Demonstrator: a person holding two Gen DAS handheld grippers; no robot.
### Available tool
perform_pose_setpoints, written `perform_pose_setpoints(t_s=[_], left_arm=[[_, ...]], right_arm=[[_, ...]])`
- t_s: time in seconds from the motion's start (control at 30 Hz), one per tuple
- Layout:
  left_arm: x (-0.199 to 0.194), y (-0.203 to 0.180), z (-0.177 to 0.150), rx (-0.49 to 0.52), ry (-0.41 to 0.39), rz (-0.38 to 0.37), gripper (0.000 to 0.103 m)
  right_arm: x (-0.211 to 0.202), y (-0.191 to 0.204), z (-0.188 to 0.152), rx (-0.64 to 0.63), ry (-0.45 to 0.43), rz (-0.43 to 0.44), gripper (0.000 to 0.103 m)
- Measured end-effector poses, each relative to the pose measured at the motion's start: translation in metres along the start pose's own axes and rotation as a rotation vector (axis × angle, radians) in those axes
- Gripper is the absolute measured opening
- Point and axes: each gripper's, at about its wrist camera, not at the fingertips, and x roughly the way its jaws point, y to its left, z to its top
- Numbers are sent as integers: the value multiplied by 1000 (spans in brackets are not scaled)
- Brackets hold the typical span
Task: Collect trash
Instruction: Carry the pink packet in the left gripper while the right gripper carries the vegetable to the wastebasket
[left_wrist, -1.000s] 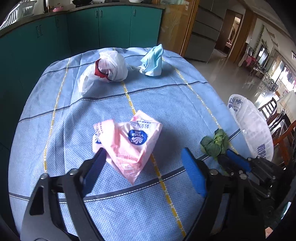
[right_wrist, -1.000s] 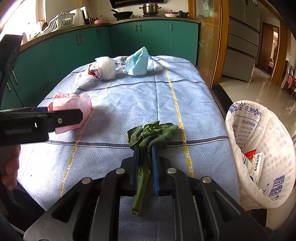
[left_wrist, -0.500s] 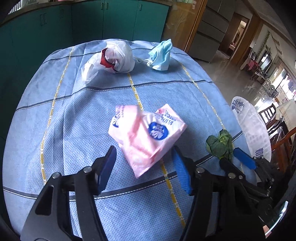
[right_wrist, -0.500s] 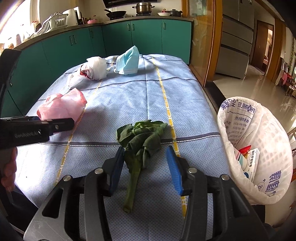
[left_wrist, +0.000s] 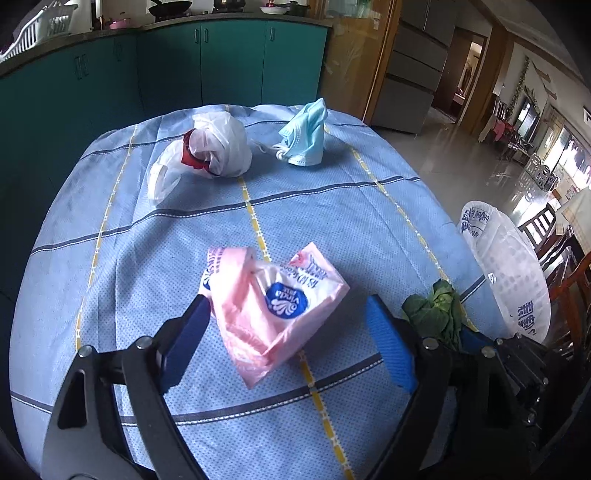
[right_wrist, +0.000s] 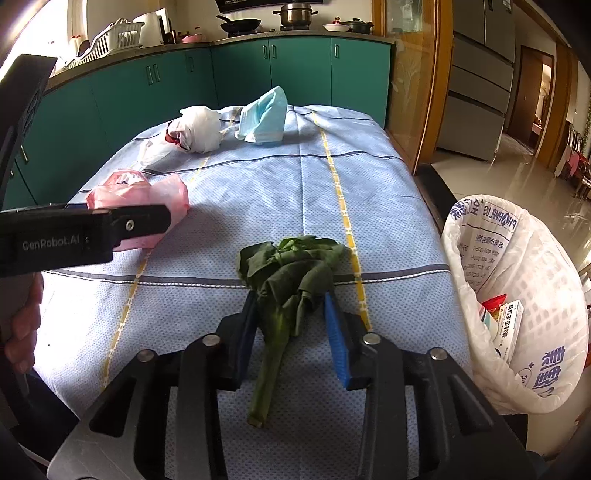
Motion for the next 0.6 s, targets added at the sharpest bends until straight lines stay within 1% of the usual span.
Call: perform_pose_setpoints(t_s=[0.03,0.07,0.1,0.13,0.17,0.3,0.37,0.47,0.53,0.6], left_arm=[[2,0,0,-2,1,7,86],[4,1,0,-1,3,17,85],[6,0,0,5,6,29,83],[8,0,-1,11,8,37,73],[10,-1,-1,20,14,42,67],[9,-5,-4,53,7,46,53],[8,-7,-4,63,7,34,51],[6,-8,-5,72,0,38,50],[1,-7,-4,66,-19,45,50],[-6,-6,-3,69,-52,73,50]], right_arm=[[0,1,0,-4,1,6,26],[0,3,0,-11,2,11,24],[0,5,0,-20,3,13,20],[0,6,0,-27,4,16,18],[0,7,0,-30,4,19,18],[-3,8,0,-26,0,36,17],[-5,7,0,-22,-5,38,16],[-9,5,2,-17,-19,38,16],[-12,3,3,-12,-28,38,16],[-14,1,3,-6,-36,37,16]])
